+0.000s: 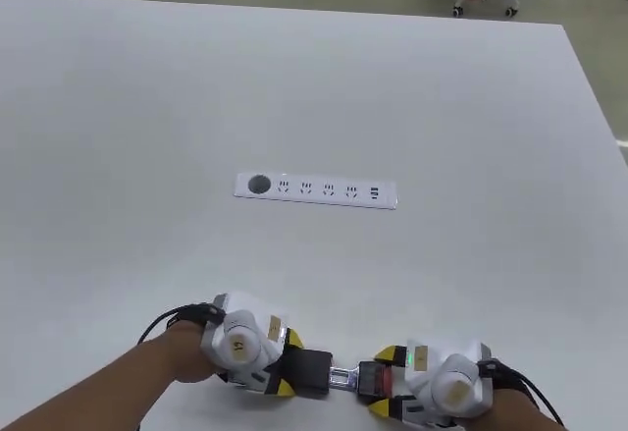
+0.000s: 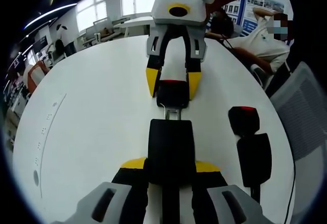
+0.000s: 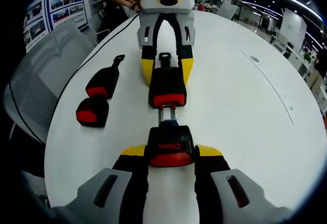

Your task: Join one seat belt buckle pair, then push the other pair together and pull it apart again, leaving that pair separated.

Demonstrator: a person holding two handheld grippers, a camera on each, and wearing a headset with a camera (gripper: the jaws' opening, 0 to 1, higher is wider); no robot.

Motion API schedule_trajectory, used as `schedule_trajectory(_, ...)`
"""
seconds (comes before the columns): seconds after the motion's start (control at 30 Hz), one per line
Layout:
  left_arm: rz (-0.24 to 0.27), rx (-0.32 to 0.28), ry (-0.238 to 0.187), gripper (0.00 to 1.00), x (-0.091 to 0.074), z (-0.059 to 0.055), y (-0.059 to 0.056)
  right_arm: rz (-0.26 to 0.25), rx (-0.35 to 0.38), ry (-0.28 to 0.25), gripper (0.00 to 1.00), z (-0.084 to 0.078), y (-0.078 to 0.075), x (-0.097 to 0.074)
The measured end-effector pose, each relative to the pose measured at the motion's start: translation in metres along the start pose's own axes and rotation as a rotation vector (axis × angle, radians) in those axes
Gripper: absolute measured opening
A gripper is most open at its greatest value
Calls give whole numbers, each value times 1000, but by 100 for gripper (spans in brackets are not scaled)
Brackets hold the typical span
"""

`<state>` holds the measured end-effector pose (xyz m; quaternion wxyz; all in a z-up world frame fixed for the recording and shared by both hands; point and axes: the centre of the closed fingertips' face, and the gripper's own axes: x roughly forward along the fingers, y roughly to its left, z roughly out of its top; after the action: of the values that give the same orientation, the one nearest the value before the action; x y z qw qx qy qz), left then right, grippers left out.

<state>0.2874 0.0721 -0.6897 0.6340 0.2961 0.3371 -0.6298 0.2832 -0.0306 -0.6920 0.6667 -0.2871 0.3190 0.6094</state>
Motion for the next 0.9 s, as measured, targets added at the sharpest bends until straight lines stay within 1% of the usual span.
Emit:
schedule_trajectory(0.13, -1, 4, 6, 32, 0, 1, -1, 1, -2, 2, 33, 1, 0, 1)
schedule_trajectory(0.17, -1, 6, 7, 32, 0, 1, -1, -3, -4, -3, 33, 3, -1, 6)
schedule_trajectory(0.23, -1, 4, 7, 32, 0, 1, -1, -7, 5, -11, 33, 9, 1, 10)
schedule_trajectory(0.27, 0, 4, 9, 32, 0, 1, -1, -13, 9, -10, 33, 11, 1, 15)
schedule_trajectory(0.3, -3, 8, 13, 32, 0, 1, -2, -14, 8, -7, 33, 12, -1, 17)
schedule_trajectory(0.37, -4, 9, 12, 32, 0, 1, -2, -15, 11, -16, 33, 12, -1, 14)
schedule_trajectory(0.43, -4, 10, 13, 32, 0, 1, -2, -16, 10, -14, 33, 13, 0, 15)
schedule_trajectory(0.53, -2, 5, 13, 32, 0, 0, -2, -15, 9, -13, 33, 13, -1, 18)
schedule_trajectory(0.73, -6, 7, 24, 32, 2, -2, -1, -12, 10, -15, 32, 17, 1, 22)
schedule_trajectory(0.83, -7, 9, 23, 32, 2, -2, -1, -11, 13, -23, 32, 21, 3, 25)
schedule_trajectory(0.87, -7, 8, 24, 32, 2, -2, -1, -11, 15, -33, 32, 26, 3, 28)
schedule_trajectory(0.9, -8, 9, 23, 32, 2, -2, -1, -19, 10, -32, 32, 27, 0, 30)
